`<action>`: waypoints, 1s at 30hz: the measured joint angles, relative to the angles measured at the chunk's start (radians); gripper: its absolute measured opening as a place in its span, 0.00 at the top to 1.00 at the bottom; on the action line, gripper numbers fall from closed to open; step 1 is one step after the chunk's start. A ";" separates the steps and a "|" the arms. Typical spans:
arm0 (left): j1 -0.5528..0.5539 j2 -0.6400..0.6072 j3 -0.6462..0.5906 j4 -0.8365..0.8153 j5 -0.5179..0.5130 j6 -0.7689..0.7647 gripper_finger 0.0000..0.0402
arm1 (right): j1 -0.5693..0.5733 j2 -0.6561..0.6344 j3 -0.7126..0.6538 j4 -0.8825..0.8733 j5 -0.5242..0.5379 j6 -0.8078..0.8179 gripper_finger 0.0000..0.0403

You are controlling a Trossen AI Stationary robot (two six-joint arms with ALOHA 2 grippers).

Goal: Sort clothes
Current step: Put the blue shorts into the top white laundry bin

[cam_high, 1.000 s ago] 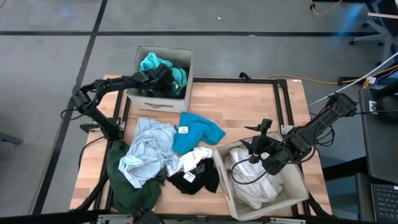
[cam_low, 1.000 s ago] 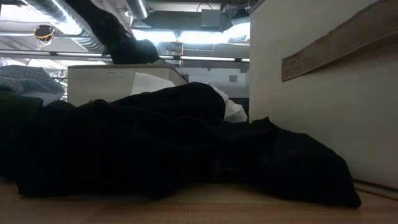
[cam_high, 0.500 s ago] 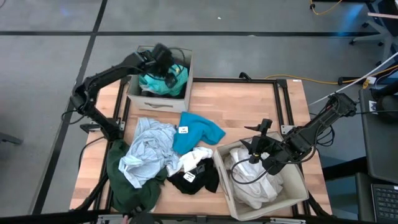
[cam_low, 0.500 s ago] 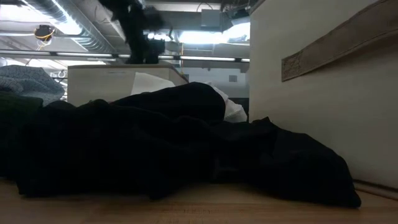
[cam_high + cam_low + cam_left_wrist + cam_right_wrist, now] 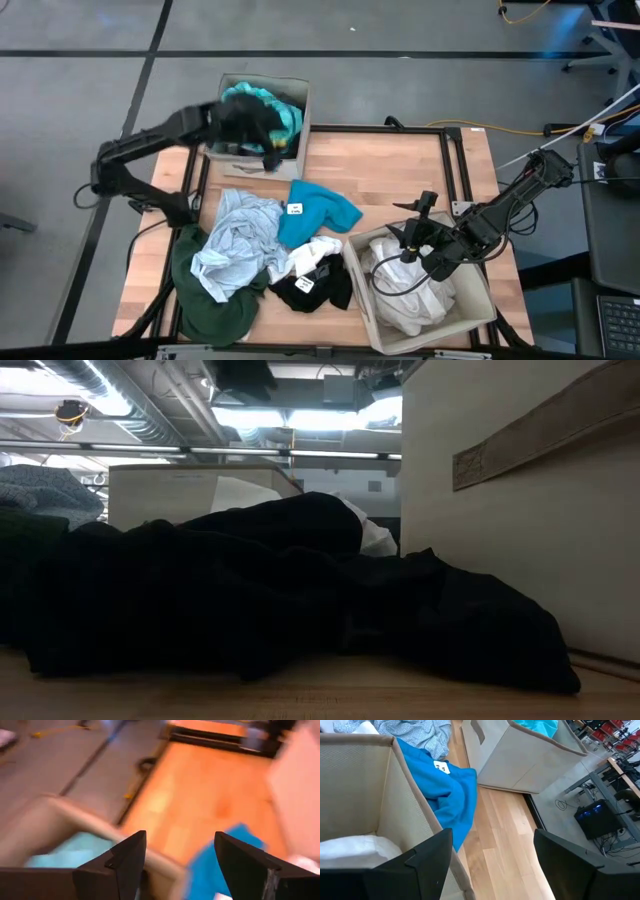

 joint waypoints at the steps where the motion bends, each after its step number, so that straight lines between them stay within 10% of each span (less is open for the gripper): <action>1: -0.041 -0.004 -0.019 -0.002 -0.012 -0.026 0.44 | 0.000 0.000 0.000 0.002 -0.001 0.000 0.30; 11: -0.346 -0.005 -0.320 0.267 -0.121 -0.186 0.44 | 0.000 0.000 0.000 0.011 -0.005 0.001 0.30; 30: -0.379 0.288 -0.542 0.759 -0.174 -0.158 0.44 | 0.000 0.000 0.000 0.024 -0.029 0.003 0.30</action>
